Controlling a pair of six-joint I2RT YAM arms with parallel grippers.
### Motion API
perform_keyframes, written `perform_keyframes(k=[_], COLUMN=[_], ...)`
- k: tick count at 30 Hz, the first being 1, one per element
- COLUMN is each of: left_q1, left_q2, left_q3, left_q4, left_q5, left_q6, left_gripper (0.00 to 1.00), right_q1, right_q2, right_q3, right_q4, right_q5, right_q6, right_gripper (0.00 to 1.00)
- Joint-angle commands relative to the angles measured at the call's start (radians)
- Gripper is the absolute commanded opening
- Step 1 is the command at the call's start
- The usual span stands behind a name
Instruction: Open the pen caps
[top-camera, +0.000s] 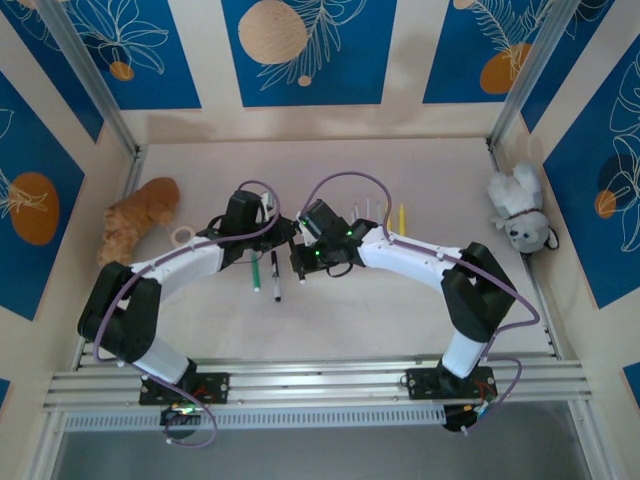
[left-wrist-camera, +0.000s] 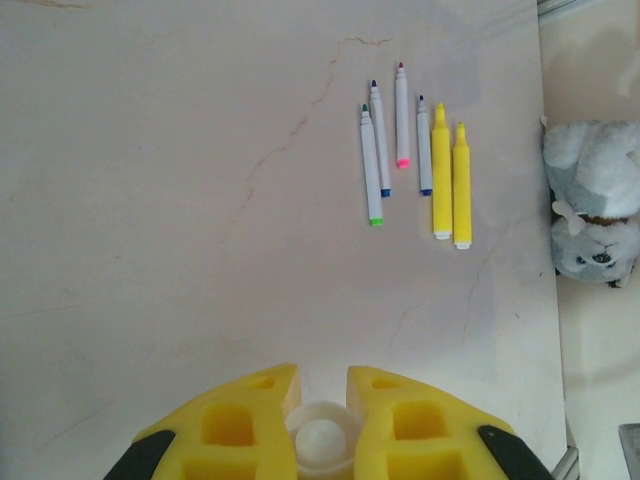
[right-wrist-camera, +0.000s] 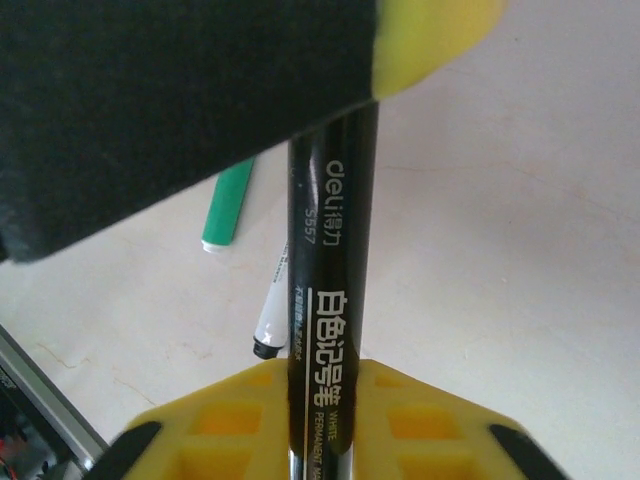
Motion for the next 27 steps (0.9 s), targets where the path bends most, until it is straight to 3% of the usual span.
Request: perform_keyframes(k=[1,4,13,20,27], left_q1=[-0.014,-0.013,0.020,0.062,0.105], left_q2=[-0.021,-0.027,-0.034,0.006,0.038], left_q3=[0.027,0.028,0.123,0.201,0.229], left_q4=[0.019,0.014,-0.138,-0.194,-0.194], left_q5=[0.017,0.014,-0.077,-0.128,-0.176], left_q6=[-0.019,-0.015,0.089,0.125,0.128], left_gripper=[0.00,0.00,0.00,0.00,0.00], right_q1=[0.007,0.008,0.043,0.141,0.249], right_q2=[0.030,0.037,0.012,-0.077,-0.216], right_q3=[0.013,0.014,-0.022,-0.184,-0.303], right_q4=[0.023,0.028,-0.040,-0.016,-0.015], right_q5=[-0.041,-0.041,-0.082,-0.213,-0.227], right_q6=[0.000,0.002,0.005,0.092,0.204], right_gripper=[0.13,0.00,0.00,0.00,0.00])
